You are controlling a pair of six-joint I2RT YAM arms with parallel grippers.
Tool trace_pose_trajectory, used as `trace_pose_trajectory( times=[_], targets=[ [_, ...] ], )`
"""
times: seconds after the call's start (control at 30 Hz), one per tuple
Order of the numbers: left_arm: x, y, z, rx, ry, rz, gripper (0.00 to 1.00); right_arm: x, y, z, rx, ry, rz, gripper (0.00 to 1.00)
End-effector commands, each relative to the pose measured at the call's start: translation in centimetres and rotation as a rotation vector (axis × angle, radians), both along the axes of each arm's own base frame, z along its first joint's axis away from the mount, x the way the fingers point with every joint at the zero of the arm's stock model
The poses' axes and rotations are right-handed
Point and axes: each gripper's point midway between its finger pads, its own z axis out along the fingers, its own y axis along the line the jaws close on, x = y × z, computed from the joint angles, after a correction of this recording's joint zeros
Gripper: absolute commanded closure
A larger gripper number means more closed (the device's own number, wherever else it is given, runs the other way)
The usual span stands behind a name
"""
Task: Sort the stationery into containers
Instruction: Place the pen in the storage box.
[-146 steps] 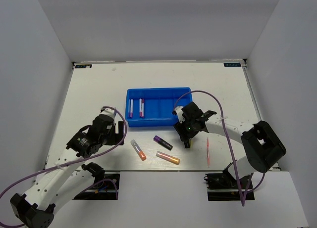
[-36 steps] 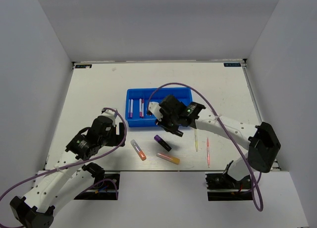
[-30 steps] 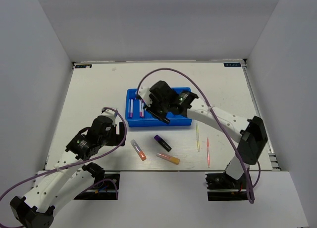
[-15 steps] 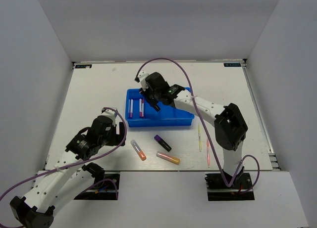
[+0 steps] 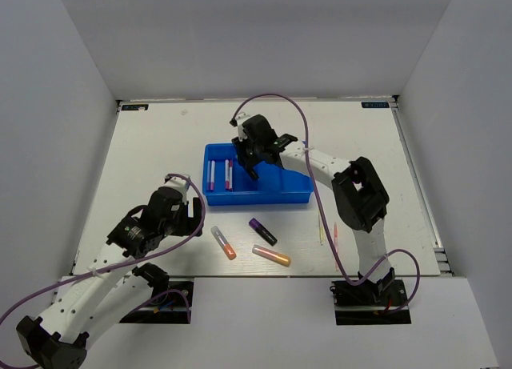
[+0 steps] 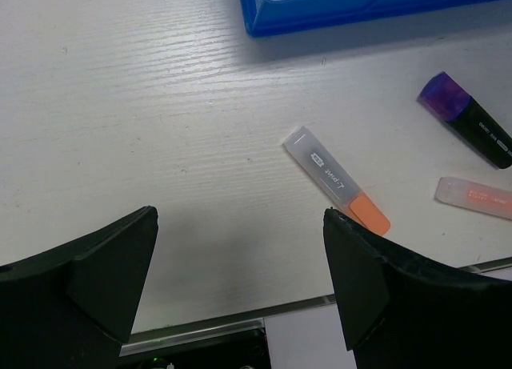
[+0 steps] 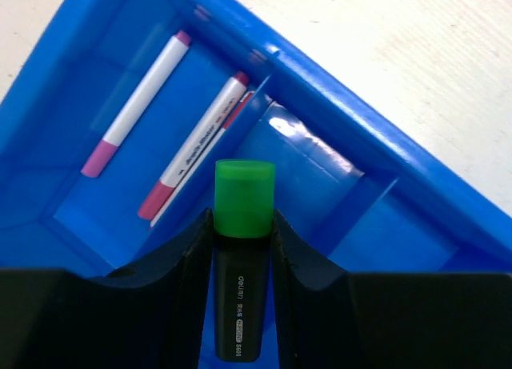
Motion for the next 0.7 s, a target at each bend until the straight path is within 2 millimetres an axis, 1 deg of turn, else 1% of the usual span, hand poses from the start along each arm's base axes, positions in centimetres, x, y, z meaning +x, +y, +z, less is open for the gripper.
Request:
trace_pose_trajectory(
  times=[0.0, 0.07, 0.1, 0.13, 0.2, 0.23, 0.33, 0.37, 0.4, 0.43, 0.47, 0.5, 0.53, 0.57, 0.6, 0.63, 0.67],
  targets=[
    [0.2, 0.1, -0.2, 0.005, -0.007, 0.001, 0.06, 0.0, 1.5, 2.8, 0.103, -0.015, 0.017, 0.71],
    [0.1, 0.0, -0.3, 0.004, 0.0, -0.001, 0.06, -0.2, 1.4, 3.0, 0.1, -0.011, 0.022, 0.68],
    [0.2, 0.0, -0.2, 0.002, -0.002, -0.002, 0.06, -0.3, 1.4, 3.2, 0.104, -0.011, 0.024, 0.65],
    [0.2, 0.0, -0.1, 0.002, -0.005, -0.002, 0.06, -0.1, 1.3, 3.8, 0.111, -0.014, 0.015, 0.65],
    [0.1, 0.0, -0.2, 0.002, -0.005, -0.002, 0.06, 0.0, 1.2, 4.1, 0.113, -0.014, 0.01, 0.62],
    [0.1, 0.0, -0.2, 0.001, -0.005, -0.001, 0.06, 0.0, 1.2, 4.4, 0.118, -0.014, 0.005, 0.62],
    [0.2, 0.0, -0.1, -0.002, -0.009, -0.003, 0.06, 0.2, 0.8, 4.5, 0.112, -0.008, -0.017, 0.55],
    [0.2, 0.1, -0.1, 0.002, -0.007, 0.001, 0.06, 0.2, 0.6, 4.4, 0.107, -0.005, -0.022, 0.55],
    [0.1, 0.0, -0.2, 0.0, -0.004, -0.004, 0.06, 0.2, 0.4, 4.9, 0.117, -0.006, -0.028, 0.5],
    [0.1, 0.0, -0.3, -0.001, -0.002, -0.004, 0.06, 0.1, 0.2, 4.6, 0.112, 0.002, -0.032, 0.48],
    [0.1, 0.0, -0.3, 0.001, -0.001, -0.005, 0.06, 0.1, 0.1, 5.3, 0.124, -0.007, -0.031, 0.47],
    [0.1, -0.1, -0.3, 0.001, 0.001, -0.009, 0.06, -0.1, 0.0, 5.4, 0.119, -0.009, -0.025, 0.45],
    [0.1, -0.1, -0.2, 0.0, -0.002, -0.007, 0.06, -0.2, -0.3, 6.4, 0.131, -0.022, -0.029, 0.45],
    [0.1, -0.1, -0.3, 0.0, 0.003, -0.007, 0.06, -0.4, -0.7, 6.5, 0.12, -0.028, -0.019, 0.45],
    [0.1, -0.1, -0.2, -0.004, -0.003, -0.009, 0.06, -0.4, -1.1, 7.1, 0.108, -0.055, 0.0, 0.44],
    [0.1, -0.2, -0.3, -0.003, 0.0, -0.012, 0.07, -0.9, -1.8, 9.2, 0.122, -0.096, 0.003, 0.45],
    [0.1, -0.4, -0.3, -0.009, 0.002, -0.022, 0.1, -1.4, -2.4, 9.2, 0.099, -0.112, 0.027, 0.48]
  ],
)
